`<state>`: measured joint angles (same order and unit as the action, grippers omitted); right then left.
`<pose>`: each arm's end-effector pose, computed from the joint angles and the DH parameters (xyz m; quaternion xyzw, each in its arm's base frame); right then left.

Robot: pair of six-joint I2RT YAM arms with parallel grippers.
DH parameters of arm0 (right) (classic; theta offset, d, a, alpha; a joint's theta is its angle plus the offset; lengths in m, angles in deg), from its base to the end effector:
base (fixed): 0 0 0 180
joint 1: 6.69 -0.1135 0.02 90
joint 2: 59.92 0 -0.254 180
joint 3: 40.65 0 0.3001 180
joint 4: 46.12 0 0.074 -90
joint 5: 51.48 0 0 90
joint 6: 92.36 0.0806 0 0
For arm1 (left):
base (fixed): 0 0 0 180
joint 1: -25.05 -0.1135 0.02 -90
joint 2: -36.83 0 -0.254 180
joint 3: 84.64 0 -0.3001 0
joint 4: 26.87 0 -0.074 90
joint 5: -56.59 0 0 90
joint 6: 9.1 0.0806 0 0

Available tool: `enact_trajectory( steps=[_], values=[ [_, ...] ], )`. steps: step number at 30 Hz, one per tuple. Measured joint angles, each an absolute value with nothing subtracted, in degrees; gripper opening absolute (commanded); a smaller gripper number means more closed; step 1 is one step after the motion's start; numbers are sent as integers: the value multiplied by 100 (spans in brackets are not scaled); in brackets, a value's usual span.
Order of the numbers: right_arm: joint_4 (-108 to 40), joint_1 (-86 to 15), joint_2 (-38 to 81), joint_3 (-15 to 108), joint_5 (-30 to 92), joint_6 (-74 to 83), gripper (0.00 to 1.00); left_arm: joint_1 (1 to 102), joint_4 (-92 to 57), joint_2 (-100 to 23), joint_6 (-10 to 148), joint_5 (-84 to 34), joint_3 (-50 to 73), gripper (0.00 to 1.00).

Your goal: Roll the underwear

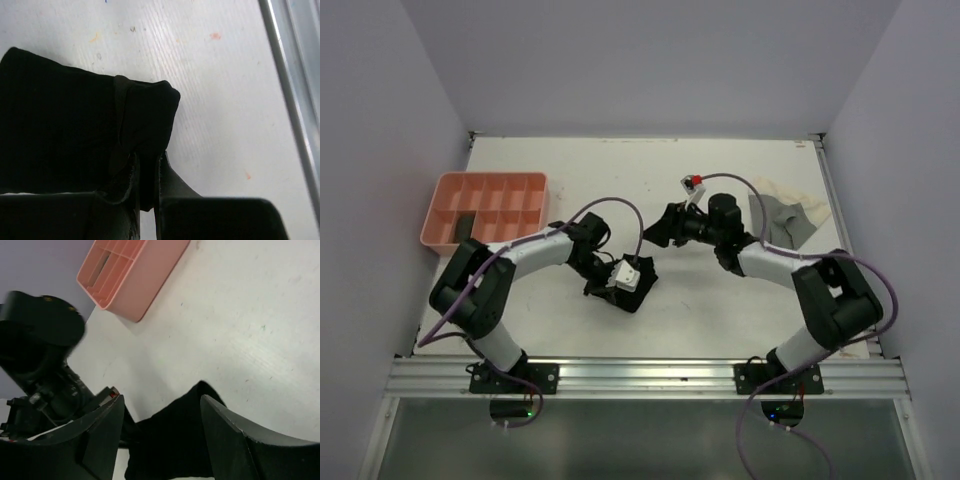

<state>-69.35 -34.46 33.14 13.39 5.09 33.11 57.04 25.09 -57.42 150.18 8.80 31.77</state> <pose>0.3356 0.2269 0.1398 -0.1218 0.7738 0.4983 0.3718 0.2378 -0.2124 0.0812 0.7345 0.5726 -0.3213 0.1718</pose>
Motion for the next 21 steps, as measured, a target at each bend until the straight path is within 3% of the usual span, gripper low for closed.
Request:
enact_trajectory(
  steps=[13, 21],
  values=[
    [-3309, -3617, -21, 1040, 1397, 1427, 58, 5700, 4190, -7976, 12131, 1919, 1057, 0],
    [-2072, -4930, -157, 1212, 2164, 690, 59, 5726, 4525, -8466, 10760, 1704, 495, 0]
  ],
)
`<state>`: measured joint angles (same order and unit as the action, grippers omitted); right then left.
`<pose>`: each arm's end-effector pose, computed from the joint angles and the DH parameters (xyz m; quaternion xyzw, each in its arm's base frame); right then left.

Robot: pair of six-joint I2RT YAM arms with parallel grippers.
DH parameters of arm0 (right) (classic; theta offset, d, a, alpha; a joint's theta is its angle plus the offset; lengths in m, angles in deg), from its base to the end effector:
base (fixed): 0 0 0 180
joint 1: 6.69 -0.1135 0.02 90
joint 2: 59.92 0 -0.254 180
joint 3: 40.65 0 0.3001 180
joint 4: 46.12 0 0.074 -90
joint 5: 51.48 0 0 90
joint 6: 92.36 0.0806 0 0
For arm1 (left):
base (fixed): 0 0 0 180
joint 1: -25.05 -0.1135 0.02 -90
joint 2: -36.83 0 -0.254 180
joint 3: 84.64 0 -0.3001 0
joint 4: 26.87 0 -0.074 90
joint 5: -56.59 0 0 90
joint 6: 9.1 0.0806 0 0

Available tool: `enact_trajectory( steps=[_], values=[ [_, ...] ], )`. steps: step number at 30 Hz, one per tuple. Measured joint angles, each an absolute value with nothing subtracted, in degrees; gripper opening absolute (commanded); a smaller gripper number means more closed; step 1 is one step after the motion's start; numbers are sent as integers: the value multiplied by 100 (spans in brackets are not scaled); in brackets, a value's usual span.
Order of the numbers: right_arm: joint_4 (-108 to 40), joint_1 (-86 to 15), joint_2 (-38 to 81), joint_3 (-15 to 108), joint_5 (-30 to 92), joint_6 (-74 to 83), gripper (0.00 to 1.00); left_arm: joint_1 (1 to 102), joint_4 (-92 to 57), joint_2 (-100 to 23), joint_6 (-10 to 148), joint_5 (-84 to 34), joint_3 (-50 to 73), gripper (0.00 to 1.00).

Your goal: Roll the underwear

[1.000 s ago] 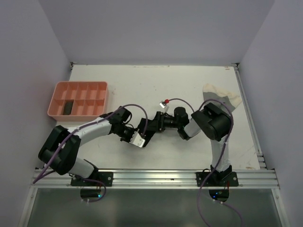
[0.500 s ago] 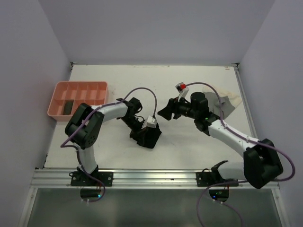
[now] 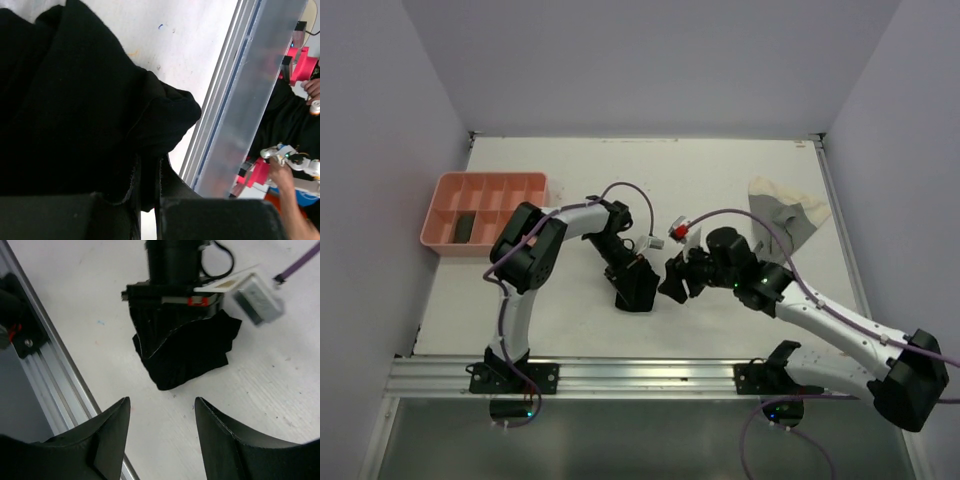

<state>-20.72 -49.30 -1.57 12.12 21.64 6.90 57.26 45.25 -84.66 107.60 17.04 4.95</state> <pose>0.2160 0.2305 0.2228 -0.3163 0.8039 0.3280 0.3823 0.2893 -0.2557 0.0532 -0.3992 -0.8066 0.4179 0.1242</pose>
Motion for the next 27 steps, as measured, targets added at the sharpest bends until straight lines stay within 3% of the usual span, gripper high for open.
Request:
enact_trajectory(
  steps=[7, 12, 27],
  values=[
    [-1704, -6583, 866, 1470, 3239, -401, 69, 5798, 4809, -8702, 10428, 1495, 180, 0],
    [-2111, -7210, 1314, 1435, 3869, -1277, 72, 5820, 5152, -8944, 10413, 1411, -130, 9],
    [-3407, -7383, 2698, 1343, 4406, -2836, 67, 5835, 5545, -9244, 10413, 1363, -491, 16]
  ],
)
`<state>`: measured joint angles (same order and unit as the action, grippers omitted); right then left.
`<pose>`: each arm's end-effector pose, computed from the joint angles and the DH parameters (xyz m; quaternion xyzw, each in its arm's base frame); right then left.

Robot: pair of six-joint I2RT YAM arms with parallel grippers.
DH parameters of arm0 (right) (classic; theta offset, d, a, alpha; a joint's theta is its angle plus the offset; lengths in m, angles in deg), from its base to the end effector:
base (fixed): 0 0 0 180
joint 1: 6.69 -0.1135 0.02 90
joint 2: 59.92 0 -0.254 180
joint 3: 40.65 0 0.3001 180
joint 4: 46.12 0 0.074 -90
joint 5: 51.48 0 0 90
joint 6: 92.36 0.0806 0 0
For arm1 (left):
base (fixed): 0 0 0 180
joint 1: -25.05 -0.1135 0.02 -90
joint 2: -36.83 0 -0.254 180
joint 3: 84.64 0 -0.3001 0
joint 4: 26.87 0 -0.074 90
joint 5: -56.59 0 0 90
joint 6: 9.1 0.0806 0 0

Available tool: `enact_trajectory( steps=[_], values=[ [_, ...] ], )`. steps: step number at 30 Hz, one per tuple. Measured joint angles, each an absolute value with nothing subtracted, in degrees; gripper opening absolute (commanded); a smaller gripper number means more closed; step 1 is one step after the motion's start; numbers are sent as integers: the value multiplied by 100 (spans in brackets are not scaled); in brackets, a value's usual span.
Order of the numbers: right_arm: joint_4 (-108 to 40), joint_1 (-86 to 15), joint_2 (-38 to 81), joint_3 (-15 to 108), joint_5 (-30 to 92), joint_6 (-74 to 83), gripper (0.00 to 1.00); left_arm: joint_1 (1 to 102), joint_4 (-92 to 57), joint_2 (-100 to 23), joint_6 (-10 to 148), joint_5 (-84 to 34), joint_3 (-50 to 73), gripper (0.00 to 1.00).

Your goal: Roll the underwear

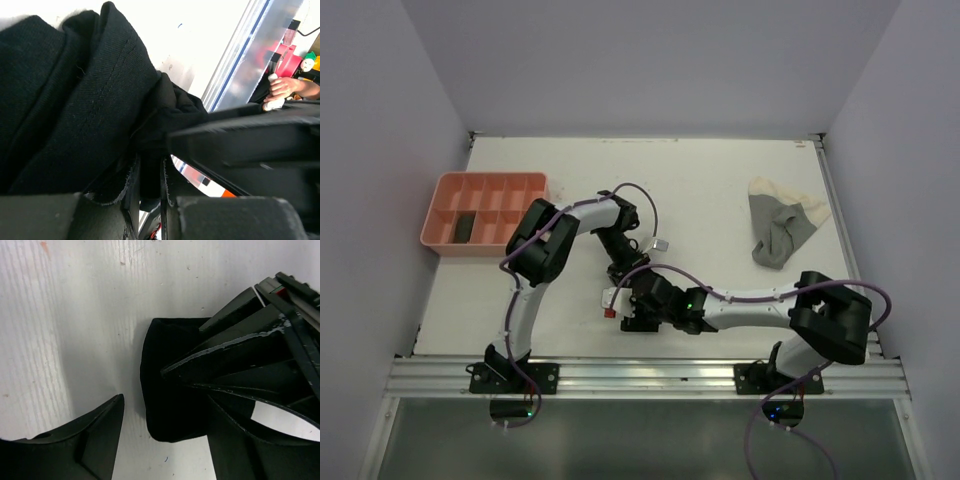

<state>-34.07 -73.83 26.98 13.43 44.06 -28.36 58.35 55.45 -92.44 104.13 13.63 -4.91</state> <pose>0.1500 0.3359 0.0957 -0.6571 0.6476 0.0929 0.3745 0.2989 -0.2669 0.0445 -0.3617 -0.8286 0.3758 0.2034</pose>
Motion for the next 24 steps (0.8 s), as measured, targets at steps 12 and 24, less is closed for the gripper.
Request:
enact_trajectory(
  steps=[12, 24],
  values=[
    [-3783, -7370, 3386, 1544, 4588, -2753, 3, 5610, 5355, -9023, 10402, 1379, -139, 27],
    [-5396, -6893, 3760, 1359, 3611, -2263, 0, 4450, 2955, -7010, 10102, 636, 681, 92]
  ],
)
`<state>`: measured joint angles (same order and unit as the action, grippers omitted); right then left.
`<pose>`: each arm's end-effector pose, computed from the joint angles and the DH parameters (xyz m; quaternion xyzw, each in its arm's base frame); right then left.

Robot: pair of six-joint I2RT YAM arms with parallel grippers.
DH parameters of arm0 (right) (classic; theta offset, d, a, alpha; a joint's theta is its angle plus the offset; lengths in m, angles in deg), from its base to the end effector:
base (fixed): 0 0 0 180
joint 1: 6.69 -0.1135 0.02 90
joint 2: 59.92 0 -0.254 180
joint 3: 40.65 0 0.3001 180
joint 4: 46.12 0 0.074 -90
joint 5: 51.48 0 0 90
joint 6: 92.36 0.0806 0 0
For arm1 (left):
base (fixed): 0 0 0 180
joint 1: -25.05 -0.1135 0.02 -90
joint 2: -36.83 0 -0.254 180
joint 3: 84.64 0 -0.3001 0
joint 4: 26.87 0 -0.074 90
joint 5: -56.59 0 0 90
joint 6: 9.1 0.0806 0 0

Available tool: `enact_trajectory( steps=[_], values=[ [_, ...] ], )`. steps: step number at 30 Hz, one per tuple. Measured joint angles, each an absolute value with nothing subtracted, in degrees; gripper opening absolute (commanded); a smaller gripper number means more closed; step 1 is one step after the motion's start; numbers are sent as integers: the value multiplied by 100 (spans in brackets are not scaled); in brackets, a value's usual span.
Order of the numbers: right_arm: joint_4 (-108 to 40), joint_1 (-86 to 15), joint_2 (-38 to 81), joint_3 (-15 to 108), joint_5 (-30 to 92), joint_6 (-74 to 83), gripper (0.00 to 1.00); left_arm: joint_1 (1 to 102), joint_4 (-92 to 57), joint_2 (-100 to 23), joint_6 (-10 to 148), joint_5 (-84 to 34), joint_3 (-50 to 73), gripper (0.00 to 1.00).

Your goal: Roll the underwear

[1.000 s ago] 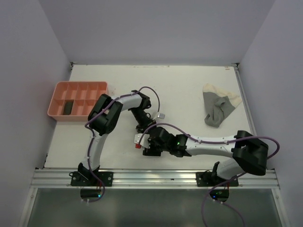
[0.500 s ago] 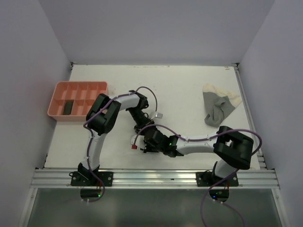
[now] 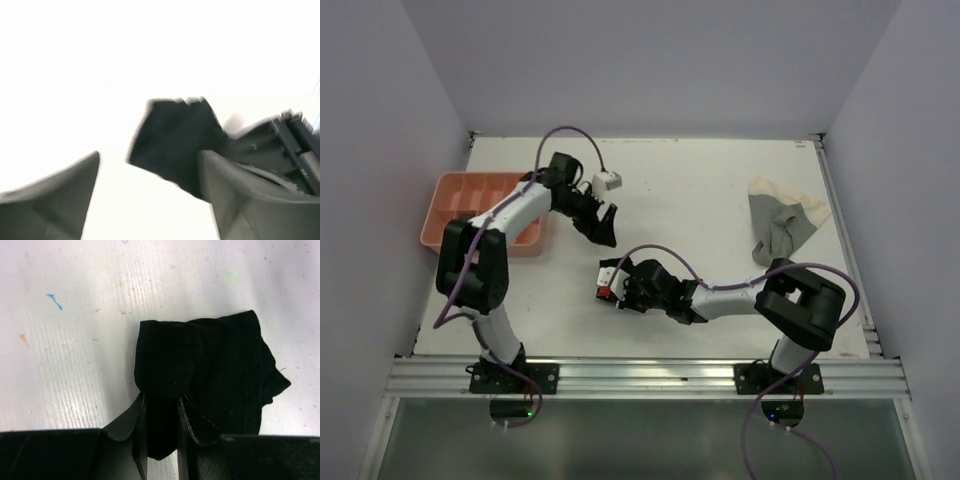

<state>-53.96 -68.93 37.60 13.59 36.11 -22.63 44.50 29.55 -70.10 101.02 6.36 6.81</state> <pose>0.1822 0.3534 0.0700 -0.5932 0.6617 0.1816 0.4212 0.3736 -0.1866 0.1307 0.3578 0.8619 -0.3364 0.1263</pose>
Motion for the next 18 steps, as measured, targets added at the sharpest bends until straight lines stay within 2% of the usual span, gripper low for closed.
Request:
enact_trajectory(
  steps=[1, 2, 8, 10, 12, 14, 16, 18],
  values=[
    [-5488, -6869, 3760, 1324, 3526, -2200, 0, 4231, 2684, -6783, 10102, 649, 681, 99],
    [-5564, -6832, 3762, 1295, 3416, -2136, 0, 4002, 2428, -6536, 10050, 688, 681, 100],
    [-5881, -6458, 3869, 1263, 2592, -1588, 0, 2690, 964, -5104, 9724, 1062, 882, 100],
    [-5903, -6309, 3961, 1328, 2297, -1352, 0, 2373, 706, -4879, 9750, 1337, 860, 95],
    [-5872, -6165, 4145, 1534, 1976, -1131, 0, 2148, 1027, -4888, 10323, 1733, 602, 87],
    [-5800, -6054, 4368, 1809, 1683, -932, 0, 2089, 1473, -4910, 11114, 2028, 486, 84],
    [-5741, -5942, 4558, 2034, 1412, -744, 0, 2148, 1832, -4768, 12052, 2135, 744, 77],
    [-5770, -5844, 4700, 2156, 1121, -560, 0, 2268, 2166, -4363, 13195, 2093, 1520, 75]
  ],
)
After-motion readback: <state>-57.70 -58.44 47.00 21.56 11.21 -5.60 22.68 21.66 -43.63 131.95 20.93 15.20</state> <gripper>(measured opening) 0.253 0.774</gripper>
